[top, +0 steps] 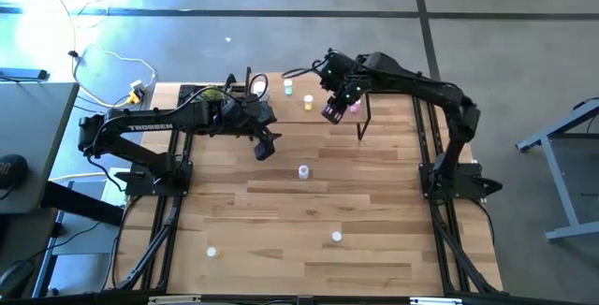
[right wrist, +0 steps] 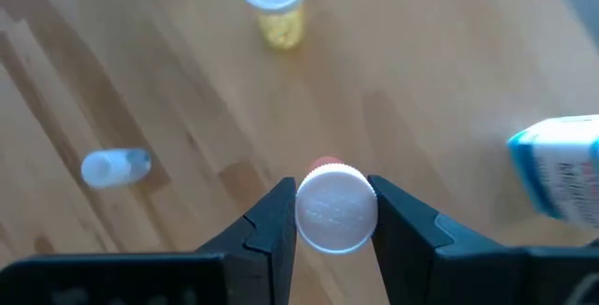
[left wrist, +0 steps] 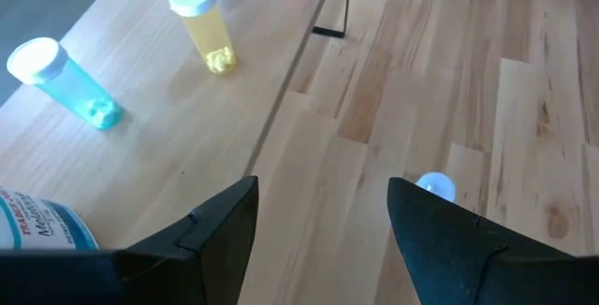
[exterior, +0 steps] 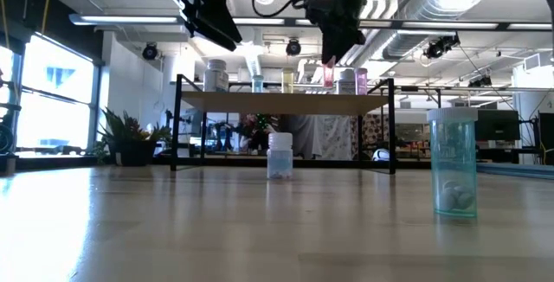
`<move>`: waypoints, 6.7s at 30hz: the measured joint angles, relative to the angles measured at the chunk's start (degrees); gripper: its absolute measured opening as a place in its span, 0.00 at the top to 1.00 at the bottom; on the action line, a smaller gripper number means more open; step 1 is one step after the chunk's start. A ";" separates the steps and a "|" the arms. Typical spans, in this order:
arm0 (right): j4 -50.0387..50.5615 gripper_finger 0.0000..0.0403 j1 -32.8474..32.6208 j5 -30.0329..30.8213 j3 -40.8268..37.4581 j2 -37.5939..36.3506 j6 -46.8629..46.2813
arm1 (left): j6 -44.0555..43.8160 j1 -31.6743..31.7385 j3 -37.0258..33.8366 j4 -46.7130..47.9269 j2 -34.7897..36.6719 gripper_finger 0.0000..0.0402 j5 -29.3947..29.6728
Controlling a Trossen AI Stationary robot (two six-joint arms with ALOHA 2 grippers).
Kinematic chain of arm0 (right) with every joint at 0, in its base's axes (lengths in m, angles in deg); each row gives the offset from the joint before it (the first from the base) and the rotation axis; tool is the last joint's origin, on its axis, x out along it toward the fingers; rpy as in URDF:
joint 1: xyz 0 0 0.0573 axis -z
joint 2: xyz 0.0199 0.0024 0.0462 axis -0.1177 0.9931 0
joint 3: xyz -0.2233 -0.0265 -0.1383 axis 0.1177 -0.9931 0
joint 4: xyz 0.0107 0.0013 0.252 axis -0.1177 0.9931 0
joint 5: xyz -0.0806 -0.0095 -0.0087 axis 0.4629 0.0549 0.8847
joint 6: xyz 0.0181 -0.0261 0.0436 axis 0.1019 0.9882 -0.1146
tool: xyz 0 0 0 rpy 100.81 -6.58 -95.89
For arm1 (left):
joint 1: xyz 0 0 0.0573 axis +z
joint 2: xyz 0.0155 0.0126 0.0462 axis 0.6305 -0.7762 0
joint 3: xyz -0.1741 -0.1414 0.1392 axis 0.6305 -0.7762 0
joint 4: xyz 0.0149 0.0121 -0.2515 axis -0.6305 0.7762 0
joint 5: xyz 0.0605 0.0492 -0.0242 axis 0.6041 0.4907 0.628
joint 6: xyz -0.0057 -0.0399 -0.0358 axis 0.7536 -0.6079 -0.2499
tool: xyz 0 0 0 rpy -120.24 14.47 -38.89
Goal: Pick and place medicine bottles onto shelf by color
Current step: Put the pink pill bottle on the shelf, then put the transparent pill bottle on the shelf
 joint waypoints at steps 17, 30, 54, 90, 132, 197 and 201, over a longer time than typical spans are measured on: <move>1.29 0.74 0.48 -0.30 -0.04 1.65 -0.07 | 0.00 0.00 0.00 0.24 0.00 0.43 -0.02; 1.46 0.72 0.88 0.36 -0.59 1.90 -0.04 | 0.00 0.00 0.00 0.23 0.00 0.43 -0.02; 1.39 0.50 0.86 2.49 12.65 1.84 0.08 | -3.65 -1.35 0.00 0.21 0.00 0.43 -4.57; 8.56 0.50 2.04 9.91 27.54 -1.09 3.43 | -5.04 -13.64 -11.26 -28.92 -16.22 0.39 1.47; 9.02 0.50 2.04 9.87 27.52 -1.05 3.43 | -6.49 -13.64 -11.02 -37.76 -28.65 0.70 4.75; 8.80 0.50 2.02 9.91 27.50 -0.87 -2.04 | 9.89 34.73 0.02 -13.03 2.08 0.66 -7.85; 8.52 0.50 2.04 9.91 27.50 -0.87 -3.08 | 10.64 36.32 2.87 -10.18 -0.78 0.66 -13.16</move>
